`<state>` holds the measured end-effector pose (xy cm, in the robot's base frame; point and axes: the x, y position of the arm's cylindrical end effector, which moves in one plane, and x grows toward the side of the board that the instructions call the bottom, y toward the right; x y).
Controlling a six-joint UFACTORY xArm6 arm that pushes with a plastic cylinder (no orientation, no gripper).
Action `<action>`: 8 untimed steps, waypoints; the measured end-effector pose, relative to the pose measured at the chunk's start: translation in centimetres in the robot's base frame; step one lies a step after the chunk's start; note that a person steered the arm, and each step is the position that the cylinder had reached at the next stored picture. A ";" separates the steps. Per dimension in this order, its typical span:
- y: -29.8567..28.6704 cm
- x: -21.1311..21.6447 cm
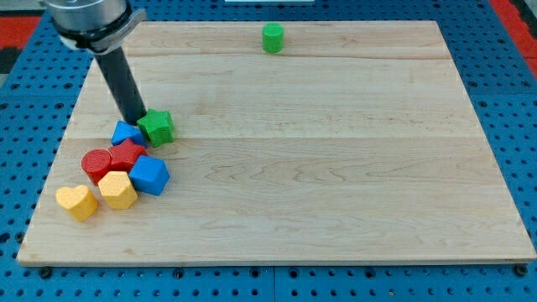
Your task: Push the green circle right a bit
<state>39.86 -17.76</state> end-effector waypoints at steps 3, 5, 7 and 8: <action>23.7 -12.2; 22.7 -20.3; 13.7 -16.1; 13.4 -14.1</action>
<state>25.76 -4.38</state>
